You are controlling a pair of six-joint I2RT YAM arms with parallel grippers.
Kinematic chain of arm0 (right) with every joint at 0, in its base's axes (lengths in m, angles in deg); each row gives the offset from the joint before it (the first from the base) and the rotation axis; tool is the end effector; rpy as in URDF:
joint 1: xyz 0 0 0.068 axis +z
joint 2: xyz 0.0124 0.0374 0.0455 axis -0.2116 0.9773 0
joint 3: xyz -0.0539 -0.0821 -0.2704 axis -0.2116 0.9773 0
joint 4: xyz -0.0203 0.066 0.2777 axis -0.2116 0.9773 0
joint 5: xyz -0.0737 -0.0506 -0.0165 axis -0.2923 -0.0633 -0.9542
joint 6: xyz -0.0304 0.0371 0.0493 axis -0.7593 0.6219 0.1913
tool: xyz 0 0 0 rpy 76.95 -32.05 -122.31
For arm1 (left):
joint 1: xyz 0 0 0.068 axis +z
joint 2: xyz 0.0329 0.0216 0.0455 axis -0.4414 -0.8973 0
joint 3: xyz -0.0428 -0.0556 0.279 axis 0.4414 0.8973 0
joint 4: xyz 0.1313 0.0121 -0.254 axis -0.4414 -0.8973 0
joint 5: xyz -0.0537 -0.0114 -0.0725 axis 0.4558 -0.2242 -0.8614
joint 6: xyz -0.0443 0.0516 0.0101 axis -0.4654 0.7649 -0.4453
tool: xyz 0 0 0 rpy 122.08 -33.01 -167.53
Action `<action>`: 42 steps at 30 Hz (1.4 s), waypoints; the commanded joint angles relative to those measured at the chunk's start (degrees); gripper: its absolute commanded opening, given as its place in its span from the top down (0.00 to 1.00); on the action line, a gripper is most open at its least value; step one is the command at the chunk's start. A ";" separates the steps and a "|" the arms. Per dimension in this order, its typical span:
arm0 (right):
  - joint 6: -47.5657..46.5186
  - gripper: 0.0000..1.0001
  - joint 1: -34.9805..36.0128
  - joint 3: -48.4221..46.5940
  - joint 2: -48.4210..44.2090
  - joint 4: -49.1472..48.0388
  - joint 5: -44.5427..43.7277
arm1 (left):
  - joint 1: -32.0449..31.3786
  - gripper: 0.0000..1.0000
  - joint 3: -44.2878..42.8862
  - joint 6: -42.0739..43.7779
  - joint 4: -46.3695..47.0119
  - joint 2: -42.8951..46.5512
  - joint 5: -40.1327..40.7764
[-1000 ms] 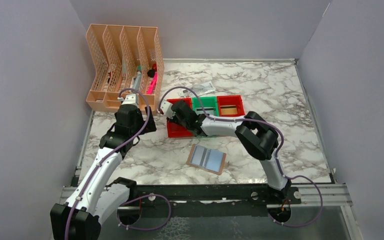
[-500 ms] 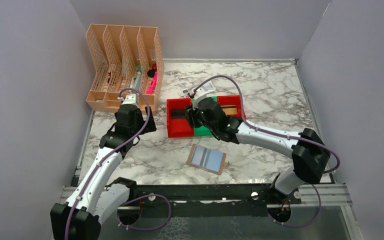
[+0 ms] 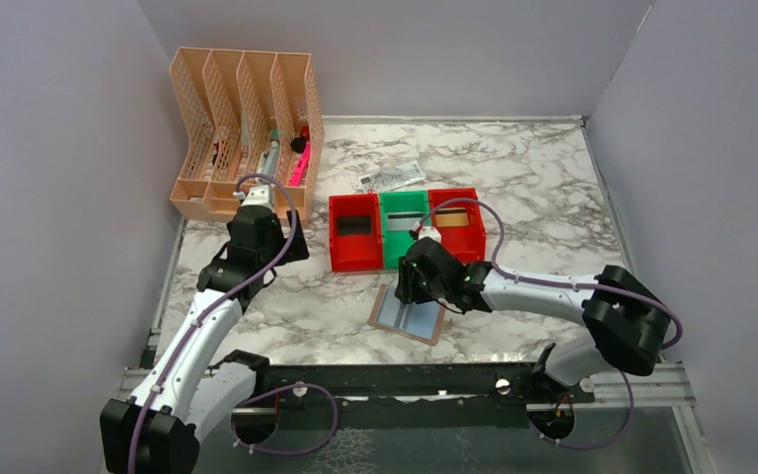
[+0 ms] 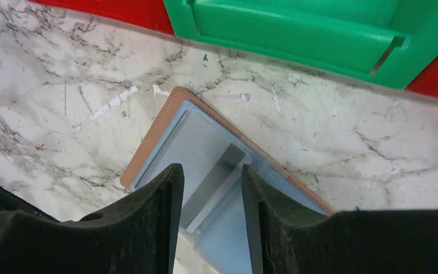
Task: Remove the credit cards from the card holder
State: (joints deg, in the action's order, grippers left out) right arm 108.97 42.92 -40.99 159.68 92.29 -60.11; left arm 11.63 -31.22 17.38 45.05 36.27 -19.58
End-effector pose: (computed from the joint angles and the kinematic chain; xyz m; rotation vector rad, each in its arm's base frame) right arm 0.1929 0.2602 0.1670 -0.2845 2.4550 0.5361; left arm 0.2195 -0.0479 0.2595 -0.1797 2.2027 -0.1520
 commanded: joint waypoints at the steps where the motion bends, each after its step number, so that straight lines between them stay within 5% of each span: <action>1: 3.78 0.53 0.41 1.53 -1.01 -2.16 4.64 | 0.33 0.01 0.33 0.14 1.47 -0.34 -1.66; 17: 0.76 0.53 3.51 -7.20 12.09 7.26 -2.04 | 0.34 0.01 0.35 1.03 1.90 -1.63 -6.59; 34: -3.16 0.85 6.92 -11.18 15.63 9.19 -6.70 | 0.25 0.06 0.69 1.47 2.53 -2.59 -9.70; 38: -2.87 0.81 6.92 -11.73 14.30 9.37 -6.00 | 0.24 0.07 0.58 1.55 2.52 -2.68 -10.08; 42: -1.98 0.62 6.92 -11.14 11.82 9.50 -5.51 | 0.25 0.07 0.53 1.62 2.53 -2.80 -10.10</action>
State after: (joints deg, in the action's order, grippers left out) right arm 106.71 49.34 -53.43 174.10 99.26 -65.93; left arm 11.61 -30.98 17.97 45.99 33.59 -28.28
